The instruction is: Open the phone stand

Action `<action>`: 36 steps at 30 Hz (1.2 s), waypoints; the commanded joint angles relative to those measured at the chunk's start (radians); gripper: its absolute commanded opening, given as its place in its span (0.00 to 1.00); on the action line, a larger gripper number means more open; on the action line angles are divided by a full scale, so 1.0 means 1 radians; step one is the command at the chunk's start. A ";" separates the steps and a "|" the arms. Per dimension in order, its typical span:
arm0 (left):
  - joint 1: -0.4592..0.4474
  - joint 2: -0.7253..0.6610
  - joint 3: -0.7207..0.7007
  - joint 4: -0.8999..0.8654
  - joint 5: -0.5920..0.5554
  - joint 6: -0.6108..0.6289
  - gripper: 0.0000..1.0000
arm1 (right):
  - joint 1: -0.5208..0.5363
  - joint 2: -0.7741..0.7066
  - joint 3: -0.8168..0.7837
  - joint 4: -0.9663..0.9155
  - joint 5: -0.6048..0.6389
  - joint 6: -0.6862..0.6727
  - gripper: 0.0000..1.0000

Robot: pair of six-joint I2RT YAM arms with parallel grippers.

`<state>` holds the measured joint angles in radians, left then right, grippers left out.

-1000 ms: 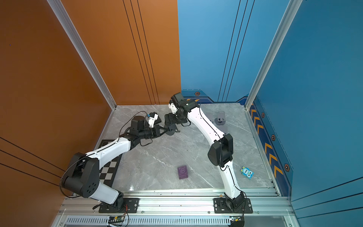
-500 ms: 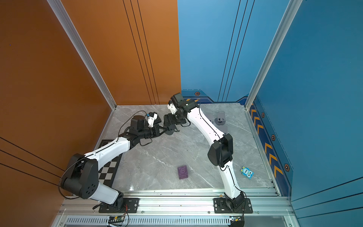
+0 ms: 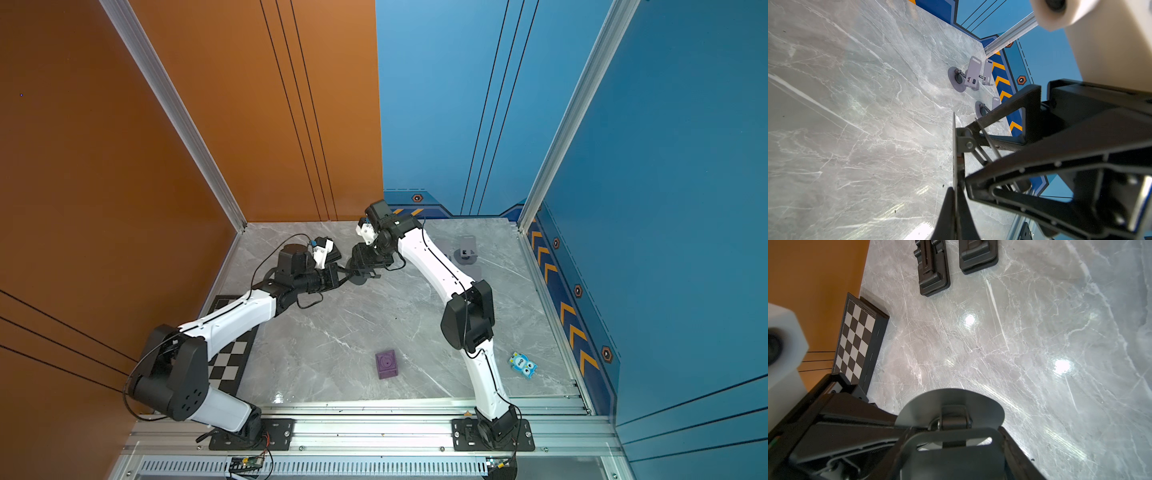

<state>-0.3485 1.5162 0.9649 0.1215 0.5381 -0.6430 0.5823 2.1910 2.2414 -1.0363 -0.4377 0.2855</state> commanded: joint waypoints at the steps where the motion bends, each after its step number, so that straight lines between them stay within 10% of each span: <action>1: -0.009 -0.010 0.030 0.004 -0.023 0.000 0.00 | -0.006 -0.040 -0.007 0.026 0.016 -0.007 0.45; 36: 0.130 0.169 0.012 -0.094 -0.145 -0.390 0.00 | 0.113 -0.312 -0.109 0.149 0.418 -0.094 0.38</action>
<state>-0.3073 1.6077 1.0088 0.2317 0.6353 -0.9447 0.6735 2.0621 2.1284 -0.8597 -0.0341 0.2279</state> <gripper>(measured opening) 0.048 0.600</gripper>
